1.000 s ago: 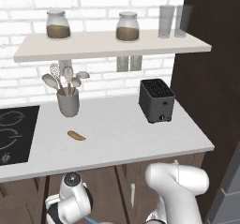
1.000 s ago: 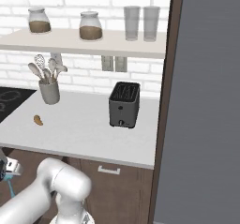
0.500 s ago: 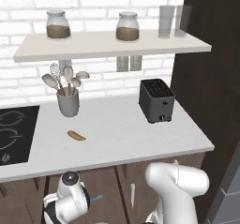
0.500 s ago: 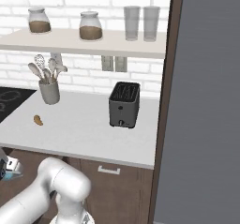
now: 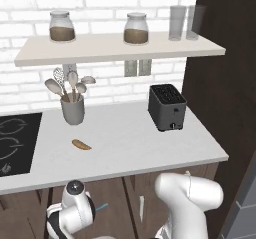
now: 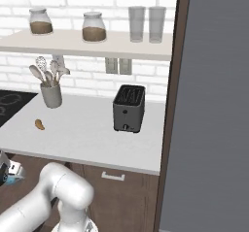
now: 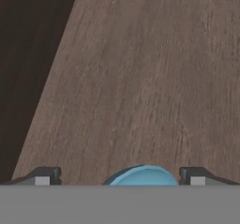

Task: Pick the ladle from the drawer and place it on the counter.

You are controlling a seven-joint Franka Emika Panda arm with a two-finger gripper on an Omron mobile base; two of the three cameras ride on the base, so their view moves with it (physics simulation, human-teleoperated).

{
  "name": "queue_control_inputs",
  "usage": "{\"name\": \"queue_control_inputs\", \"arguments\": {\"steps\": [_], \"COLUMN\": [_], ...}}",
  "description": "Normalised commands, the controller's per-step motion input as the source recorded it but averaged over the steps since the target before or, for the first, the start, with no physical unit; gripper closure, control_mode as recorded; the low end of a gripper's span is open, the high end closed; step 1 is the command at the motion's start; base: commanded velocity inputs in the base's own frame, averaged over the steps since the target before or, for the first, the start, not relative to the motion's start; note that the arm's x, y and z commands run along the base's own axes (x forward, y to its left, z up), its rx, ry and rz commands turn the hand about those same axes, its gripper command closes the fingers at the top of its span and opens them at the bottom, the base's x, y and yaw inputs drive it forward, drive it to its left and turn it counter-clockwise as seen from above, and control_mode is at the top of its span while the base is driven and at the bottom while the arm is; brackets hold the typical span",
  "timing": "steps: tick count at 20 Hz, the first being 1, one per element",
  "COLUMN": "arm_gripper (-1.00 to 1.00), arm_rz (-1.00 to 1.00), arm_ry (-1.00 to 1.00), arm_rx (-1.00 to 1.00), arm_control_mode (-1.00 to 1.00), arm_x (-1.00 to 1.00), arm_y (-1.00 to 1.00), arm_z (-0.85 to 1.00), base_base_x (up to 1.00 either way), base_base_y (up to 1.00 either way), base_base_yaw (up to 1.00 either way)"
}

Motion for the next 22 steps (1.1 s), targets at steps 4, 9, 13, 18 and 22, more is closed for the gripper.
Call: {"name": "queue_control_inputs", "arguments": {"steps": [4, 9, 13, 18, 22], "arm_gripper": [1.00, 1.00, 1.00, 1.00, 1.00], "arm_rz": [0.00, 0.00, 0.00, -0.01, -0.04], "arm_ry": [0.00, 0.00, 0.00, -0.08, -0.08], "arm_rx": [0.00, 0.00, 0.00, 0.00, -0.01], "arm_control_mode": [-1.00, -1.00, -1.00, -1.00, -1.00], "arm_x": [0.00, 0.00, -0.06, -0.54, -0.81], "arm_y": [0.00, 0.00, 0.00, -0.10, -0.06], "arm_z": [-0.19, 0.00, 0.00, 0.26, 0.64], "base_base_x": [0.00, 0.00, 0.00, 0.00, 0.00], "base_base_y": [0.00, 0.00, 0.00, 0.00, 0.00], "base_base_yaw": [0.00, 0.00, 0.00, 0.00, 0.00]}}
